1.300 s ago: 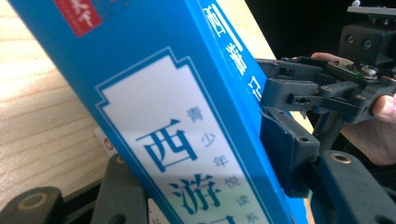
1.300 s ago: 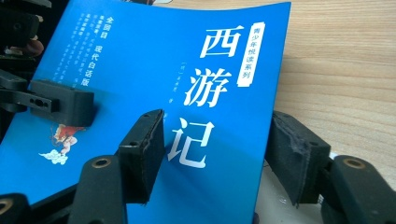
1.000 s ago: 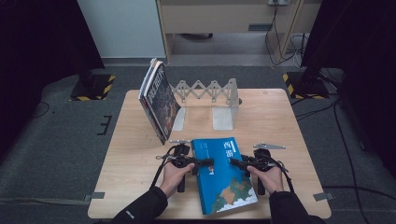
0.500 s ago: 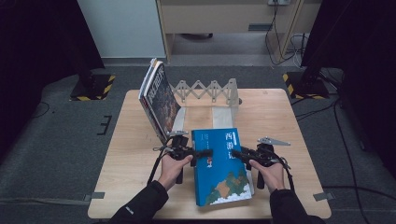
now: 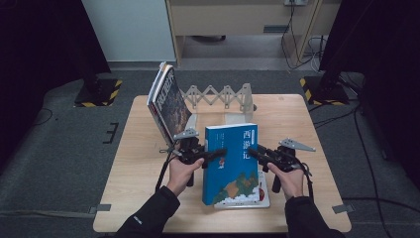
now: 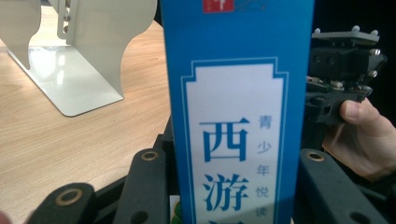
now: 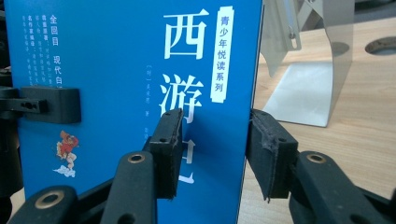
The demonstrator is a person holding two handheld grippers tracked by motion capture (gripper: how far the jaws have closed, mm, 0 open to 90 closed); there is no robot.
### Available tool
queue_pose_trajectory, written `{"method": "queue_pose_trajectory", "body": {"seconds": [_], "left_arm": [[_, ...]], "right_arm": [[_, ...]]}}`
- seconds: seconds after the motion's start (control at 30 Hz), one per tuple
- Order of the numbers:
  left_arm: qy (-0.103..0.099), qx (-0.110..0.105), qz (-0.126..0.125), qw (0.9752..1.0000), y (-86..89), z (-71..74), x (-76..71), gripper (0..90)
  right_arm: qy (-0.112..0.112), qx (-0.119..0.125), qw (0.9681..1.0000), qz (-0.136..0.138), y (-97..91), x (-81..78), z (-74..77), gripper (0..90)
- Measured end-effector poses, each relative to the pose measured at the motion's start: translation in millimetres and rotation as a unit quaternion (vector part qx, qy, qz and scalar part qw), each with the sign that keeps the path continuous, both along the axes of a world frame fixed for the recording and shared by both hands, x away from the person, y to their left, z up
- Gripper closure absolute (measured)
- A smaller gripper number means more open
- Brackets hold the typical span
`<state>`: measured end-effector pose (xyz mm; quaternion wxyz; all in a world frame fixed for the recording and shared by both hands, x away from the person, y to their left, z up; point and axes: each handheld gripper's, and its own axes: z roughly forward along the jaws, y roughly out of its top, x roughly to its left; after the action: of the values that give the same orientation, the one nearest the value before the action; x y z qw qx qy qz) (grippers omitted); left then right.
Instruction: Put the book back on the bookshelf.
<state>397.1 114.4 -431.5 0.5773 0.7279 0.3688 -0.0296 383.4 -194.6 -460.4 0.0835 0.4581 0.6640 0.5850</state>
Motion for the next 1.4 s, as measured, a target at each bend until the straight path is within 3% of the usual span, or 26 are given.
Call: {"method": "queue_pose_trajectory", "body": {"seconds": [0.17, 0.4, 0.57, 0.63, 0.73, 0.87, 0.93, 0.97, 1.03, 1.17, 1.4], "left_arm": [[0.001, -0.004, 0.001, 1.0000, 3.7, -3.5, -1.3, 60.8], [0.001, -0.006, 0.000, 1.0000, 4.3, -5.3, -1.0, 60.9], [0.007, -0.011, 0.002, 0.9999, 4.1, -5.7, -0.2, 60.9], [0.006, -0.011, 0.000, 0.9999, 3.0, -4.1, 0.1, 60.9], [-0.002, -0.013, -0.003, 0.9999, 0.6, -0.7, 0.3, 61.0], [-0.044, -0.018, -0.009, 0.9988, -2.1, 12.8, 1.0, 61.0], [-0.052, -0.018, -0.010, 0.9984, -1.9, 13.9, -0.5, 60.9], [-0.063, -0.007, -0.011, 0.9979, -2.5, 13.8, -5.2, 60.7], [-0.070, 0.004, -0.006, 0.9975, -2.5, 12.0, -9.5, 59.9], [-0.071, 0.000, 0.002, 0.9974, -1.5, 8.8, -11.3, 59.5], [-0.101, 0.018, 0.015, 0.9946, -11.9, 6.2, -15.1, 56.1]], "right_arm": [[-0.016, -0.006, 0.9998, 0.006, 3.1, -1.1, -2.8, 55.9], [0.001, 0.002, 0.9995, 0.031, 4.6, 4.2, -12.3, 44.8], [0.008, -0.003, 0.9992, 0.039, 6.1, 6.2, -14.0, 48.2], [0.006, 0.001, 0.9995, 0.030, 4.7, 6.1, -11.8, 51.0], [-0.006, 0.004, 0.9998, 0.021, 1.6, 5.8, -5.9, 52.6], [-0.029, 0.005, 0.9995, 0.013, -0.7, 6.4, 5.2, 54.2], [-0.037, 0.005, 0.9992, 0.013, -1.0, 5.8, 8.0, 54.6], [-0.049, 0.000, 0.9987, 0.014, -0.9, 3.9, 10.1, 55.1], [-0.053, -0.004, 0.9985, 0.016, 0.4, 2.6, 7.9, 56.3], [-0.061, -0.008, 0.9980, 0.015, 3.0, -1.2, 6.7, 56.9], [-0.064, -0.009, 0.9976, 0.022, -0.7, -5.0, 6.2, 58.4]]}}
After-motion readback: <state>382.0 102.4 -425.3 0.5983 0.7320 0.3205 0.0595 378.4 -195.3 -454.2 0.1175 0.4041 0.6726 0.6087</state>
